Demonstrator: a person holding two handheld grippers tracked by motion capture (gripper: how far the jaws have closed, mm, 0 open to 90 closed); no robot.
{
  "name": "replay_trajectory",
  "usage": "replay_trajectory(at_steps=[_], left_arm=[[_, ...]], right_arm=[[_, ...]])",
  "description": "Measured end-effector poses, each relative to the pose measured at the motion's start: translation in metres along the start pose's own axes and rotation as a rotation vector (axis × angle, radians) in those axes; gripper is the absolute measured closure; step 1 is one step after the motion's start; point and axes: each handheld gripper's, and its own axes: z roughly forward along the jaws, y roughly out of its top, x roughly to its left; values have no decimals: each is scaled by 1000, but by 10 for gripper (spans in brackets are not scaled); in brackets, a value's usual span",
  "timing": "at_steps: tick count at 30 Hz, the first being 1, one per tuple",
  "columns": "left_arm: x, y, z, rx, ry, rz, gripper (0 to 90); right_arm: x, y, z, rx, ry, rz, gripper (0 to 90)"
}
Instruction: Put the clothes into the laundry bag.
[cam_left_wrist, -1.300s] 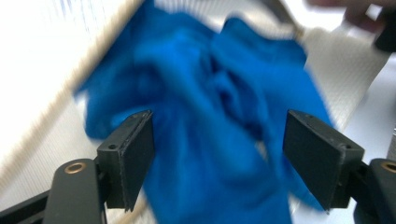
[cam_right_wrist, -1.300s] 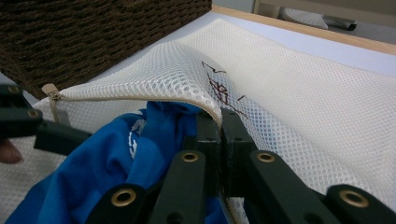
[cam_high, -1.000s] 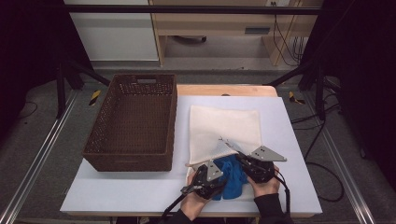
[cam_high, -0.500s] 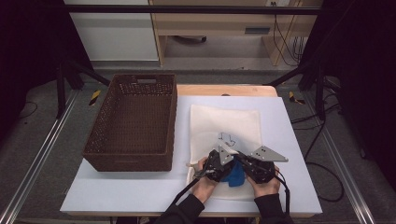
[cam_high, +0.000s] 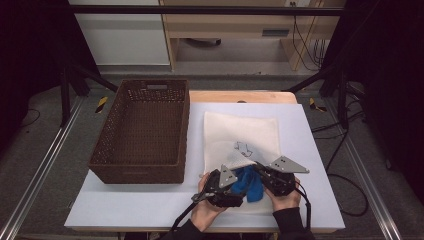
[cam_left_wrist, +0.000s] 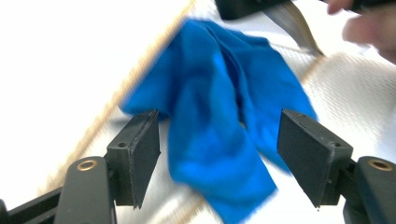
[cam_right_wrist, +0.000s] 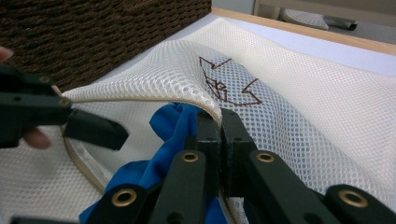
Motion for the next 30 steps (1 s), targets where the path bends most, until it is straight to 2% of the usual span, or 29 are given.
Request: replay_trajectory(at_steps=[3, 4, 5, 6, 7, 8, 9, 10, 12, 16, 17, 18, 20, 22, 24, 28, 30], left_arm=[[-3, -3, 2, 15, -20, 12, 287], [-7, -4, 10, 29, -29, 18, 287], [-7, -4, 10, 29, -29, 18, 288], [-10, -3, 20, 46, -36, 20, 292], [-10, -3, 20, 46, -36, 20, 295], [-13, -2, 32, 62, -29, 27, 301], [-13, -2, 32, 62, -29, 27, 312], [-15, -1, 42, 67, -18, 27, 346], [-16, 1, 47, 58, 12, 28, 439], [-16, 7, 48, 61, 15, 28, 718], [-17, 12, 48, 52, 40, 54, 771], [-17, 15, 49, 43, 41, 57, 789], [-16, 22, 49, 16, 65, 80, 806], [-12, 27, 52, 12, 76, 90, 809], [-7, 30, 61, 8, 89, 79, 809], [-1, 26, 75, 17, 109, 83, 773], [-1, 26, 76, 7, 106, 68, 742]], right_arm=[[0, 0, 1, 0, -1, -1, 878], [1, 0, 1, 4, 1, 0, 878], [1, 0, 1, 4, 1, 0, 878], [1, 0, 1, 4, 2, -2, 878], [1, 0, 1, 5, 2, -2, 878], [1, 0, 1, 5, 2, 0, 879], [1, 0, 1, 5, 2, 0, 879], [1, 0, 1, 5, 3, -1, 879], [1, 0, 1, 7, 5, -1, 879], [1, 0, 2, 9, 10, 6, 881], [1, 0, 2, 10, 11, 8, 881], [1, 1, 1, 9, 11, 7, 881], [1, 1, 1, 9, 12, 4, 881], [1, 1, 0, 4, 11, 7, 881], [0, 2, -1, 0, 10, 13, 881], [0, 2, -2, -2, 5, 15, 881], [0, 1, -1, 1, 3, 15, 881]])
